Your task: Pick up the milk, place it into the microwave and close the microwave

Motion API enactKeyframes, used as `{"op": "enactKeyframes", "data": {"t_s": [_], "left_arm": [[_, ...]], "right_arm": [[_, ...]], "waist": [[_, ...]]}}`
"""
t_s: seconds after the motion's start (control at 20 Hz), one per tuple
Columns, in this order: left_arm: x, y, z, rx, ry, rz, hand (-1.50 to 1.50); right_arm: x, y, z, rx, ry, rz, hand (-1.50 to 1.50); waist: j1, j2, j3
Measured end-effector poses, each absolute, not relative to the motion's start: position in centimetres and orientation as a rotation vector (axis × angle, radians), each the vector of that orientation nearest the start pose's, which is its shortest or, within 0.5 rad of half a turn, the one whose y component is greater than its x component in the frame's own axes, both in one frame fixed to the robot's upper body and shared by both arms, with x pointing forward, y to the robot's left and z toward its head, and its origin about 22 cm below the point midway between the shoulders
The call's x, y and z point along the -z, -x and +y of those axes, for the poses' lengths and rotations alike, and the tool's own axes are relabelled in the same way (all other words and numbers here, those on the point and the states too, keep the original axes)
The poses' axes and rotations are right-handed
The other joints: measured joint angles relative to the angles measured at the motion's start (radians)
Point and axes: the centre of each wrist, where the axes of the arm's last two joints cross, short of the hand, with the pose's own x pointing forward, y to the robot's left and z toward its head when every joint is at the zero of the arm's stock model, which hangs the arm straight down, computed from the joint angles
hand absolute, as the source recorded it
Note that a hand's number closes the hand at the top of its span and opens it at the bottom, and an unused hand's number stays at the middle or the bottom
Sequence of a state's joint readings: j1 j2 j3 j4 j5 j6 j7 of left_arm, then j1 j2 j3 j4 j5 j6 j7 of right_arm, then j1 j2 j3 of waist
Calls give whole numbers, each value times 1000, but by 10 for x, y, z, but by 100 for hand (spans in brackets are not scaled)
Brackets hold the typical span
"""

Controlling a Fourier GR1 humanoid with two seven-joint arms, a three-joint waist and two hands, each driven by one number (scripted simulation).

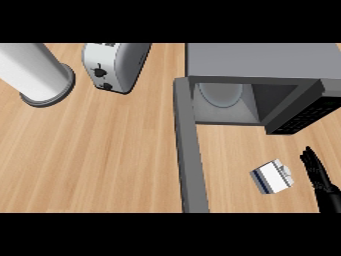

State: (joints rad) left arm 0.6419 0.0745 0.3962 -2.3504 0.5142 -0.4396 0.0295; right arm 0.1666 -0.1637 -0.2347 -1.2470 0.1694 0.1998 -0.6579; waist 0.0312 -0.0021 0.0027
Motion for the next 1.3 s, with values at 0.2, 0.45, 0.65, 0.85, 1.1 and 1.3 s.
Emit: {"op": "enactKeyframes", "data": {"t_s": [0.2,0.45,0.65,0.85,1.1,1.3], "left_arm": [[-111,-58,333,-27,18,-1847,-150],[-110,-51,339,-26,26,-1850,-150],[-109,-48,338,-30,47,-1850,-150],[-105,-42,338,-45,61,-1855,-150],[-106,-39,340,-46,67,-1846,-150],[-104,-38,340,-57,90,-1852,-150]], "right_arm": [[109,-168,-350,-241,234,-1695,-150],[130,-176,-355,-255,211,-1697,-150],[144,-181,-354,-250,190,-1691,-150],[152,-192,-352,-217,158,-1684,-150],[161,-197,-344,-182,122,-1663,150],[160,-206,-342,-207,97,-1665,150]], "waist": [[2,1,0],[2,1,0],[3,3,1],[4,4,1],[4,5,0],[4,3,-3]]}}
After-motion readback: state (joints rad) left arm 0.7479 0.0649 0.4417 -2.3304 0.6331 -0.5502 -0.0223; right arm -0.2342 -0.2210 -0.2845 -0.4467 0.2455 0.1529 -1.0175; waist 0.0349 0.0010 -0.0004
